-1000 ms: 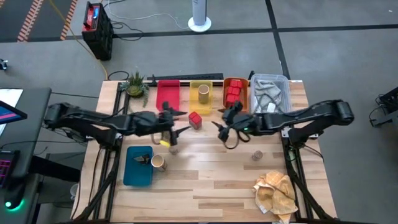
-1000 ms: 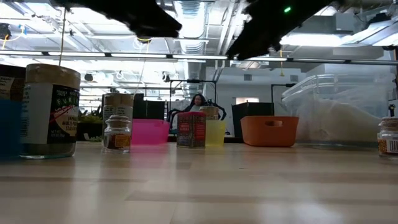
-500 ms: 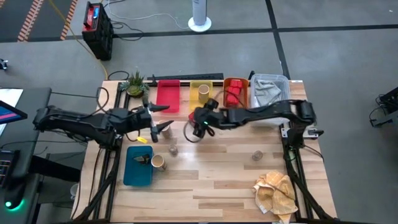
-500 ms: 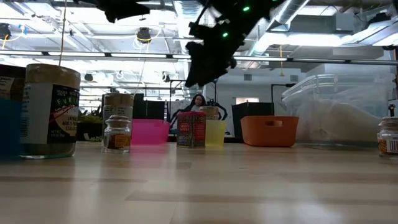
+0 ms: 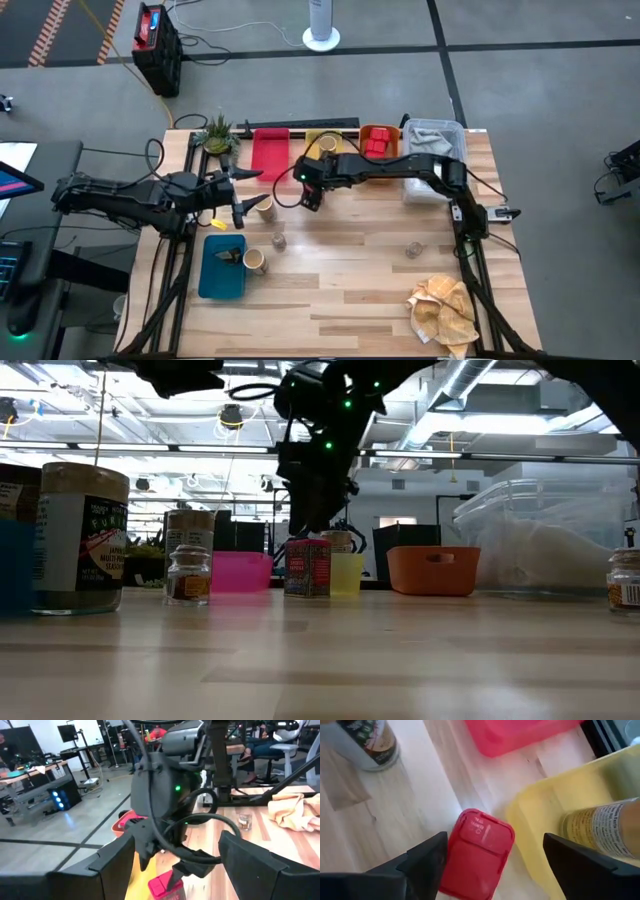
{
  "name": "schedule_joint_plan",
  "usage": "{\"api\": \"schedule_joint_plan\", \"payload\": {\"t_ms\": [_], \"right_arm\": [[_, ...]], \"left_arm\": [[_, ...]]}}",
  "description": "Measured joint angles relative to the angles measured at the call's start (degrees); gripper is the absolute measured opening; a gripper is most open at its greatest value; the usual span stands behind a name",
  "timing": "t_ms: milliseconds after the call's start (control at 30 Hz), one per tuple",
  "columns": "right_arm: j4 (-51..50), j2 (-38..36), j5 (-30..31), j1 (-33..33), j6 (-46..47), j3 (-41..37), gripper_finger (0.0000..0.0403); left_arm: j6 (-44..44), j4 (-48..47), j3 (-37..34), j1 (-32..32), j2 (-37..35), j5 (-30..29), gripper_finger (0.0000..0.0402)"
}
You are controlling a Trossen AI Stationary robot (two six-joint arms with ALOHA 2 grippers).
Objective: Sort spices by type
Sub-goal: Put the red seasoning can into the orange bin
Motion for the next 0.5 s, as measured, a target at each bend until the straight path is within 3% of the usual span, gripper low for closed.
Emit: {"api": "schedule_joint_plan", "payload": {"t_ms": [267, 500], "right_arm": [[-0.11, 2.69, -3.04, 0.18, 1.38, -0.07, 0.0371], [-0.79, 3.75, -2.86, 0.58, 0.92, -0.17, 0.0336]], "left_arm": [[0.11, 0.07, 0.00, 0.00, 0.00, 0.01, 0.0277], [0.15, -0.02, 0.02, 0.00, 0.02, -0.01, 0.0277]]}}
